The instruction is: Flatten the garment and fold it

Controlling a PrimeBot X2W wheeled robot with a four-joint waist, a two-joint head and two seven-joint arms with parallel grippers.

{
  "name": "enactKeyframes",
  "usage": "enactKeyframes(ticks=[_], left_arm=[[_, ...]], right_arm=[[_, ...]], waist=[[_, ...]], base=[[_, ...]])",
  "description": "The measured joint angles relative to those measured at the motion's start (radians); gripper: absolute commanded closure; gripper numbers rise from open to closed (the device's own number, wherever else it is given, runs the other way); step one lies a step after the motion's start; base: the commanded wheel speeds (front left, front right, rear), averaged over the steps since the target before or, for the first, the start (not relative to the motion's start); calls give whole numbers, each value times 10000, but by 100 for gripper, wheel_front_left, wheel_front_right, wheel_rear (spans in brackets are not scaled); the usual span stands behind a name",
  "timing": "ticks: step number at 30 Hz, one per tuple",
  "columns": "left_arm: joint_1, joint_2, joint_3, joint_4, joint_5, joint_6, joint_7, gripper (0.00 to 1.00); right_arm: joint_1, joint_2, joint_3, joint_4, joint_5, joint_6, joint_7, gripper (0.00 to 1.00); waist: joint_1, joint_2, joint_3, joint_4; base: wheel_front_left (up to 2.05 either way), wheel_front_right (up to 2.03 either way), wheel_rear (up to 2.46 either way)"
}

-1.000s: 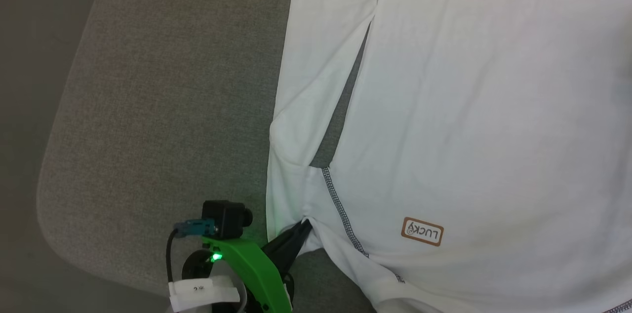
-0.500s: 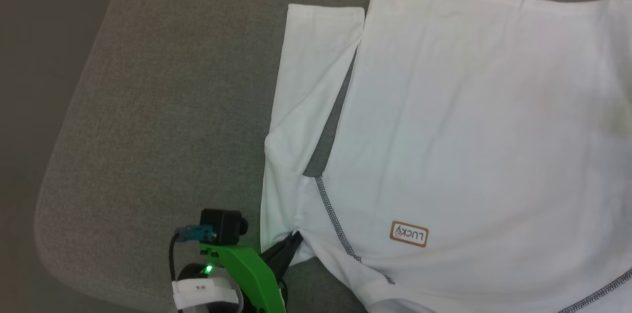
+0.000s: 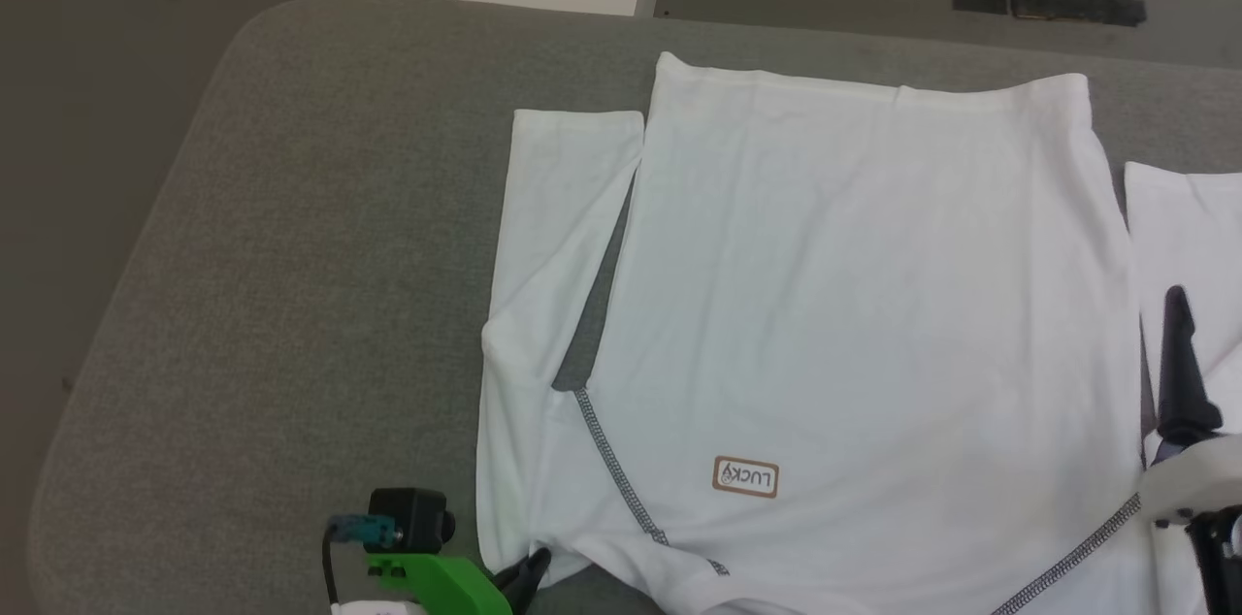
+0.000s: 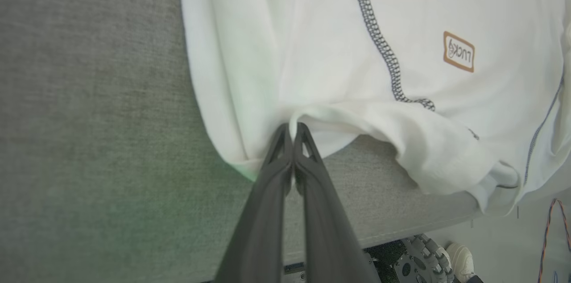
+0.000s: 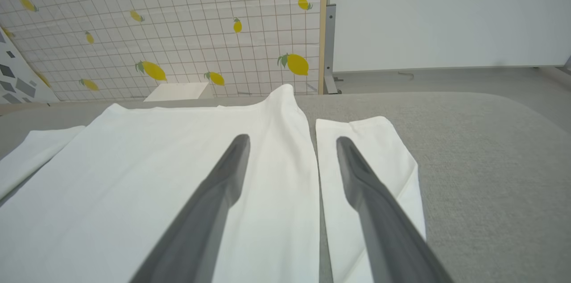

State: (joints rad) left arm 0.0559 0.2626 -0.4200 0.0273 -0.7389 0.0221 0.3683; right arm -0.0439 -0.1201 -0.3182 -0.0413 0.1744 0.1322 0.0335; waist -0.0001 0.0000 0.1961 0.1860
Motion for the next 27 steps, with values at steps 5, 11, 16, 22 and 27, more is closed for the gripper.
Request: enactKeyframes(ticks=[5,11,16,22,27], left_arm=[[47,27,40,-35,84,238,-104,0],[59,247,414,-531,171,554,-349,0],[-58,516,1070,-1087,608,947,-1220,0],[-1362,349,1409,-81,1024,934,-2429,0],[-3108,96,1379,1741,1574,980,-2897,0]], right_arm=[[816,495,382,-571,123,0,61,0],[1080,648,704,-832,186,0,105,0],[1073,658,918,-828,221,0,21,0],[1058,669,1179,-849,203,0,-44,0],[893,677,1551,-951,293,0,-4,0]], waist=[[0,0,-299,-356],[0,0,-480,-653],[0,0,-544,-876],[0,0,-373,-1140],[0,0,-40,-1296]], base=[[0,0,0],[0,0,0],[0,0,0],[0,0,0],[0,0,0]])
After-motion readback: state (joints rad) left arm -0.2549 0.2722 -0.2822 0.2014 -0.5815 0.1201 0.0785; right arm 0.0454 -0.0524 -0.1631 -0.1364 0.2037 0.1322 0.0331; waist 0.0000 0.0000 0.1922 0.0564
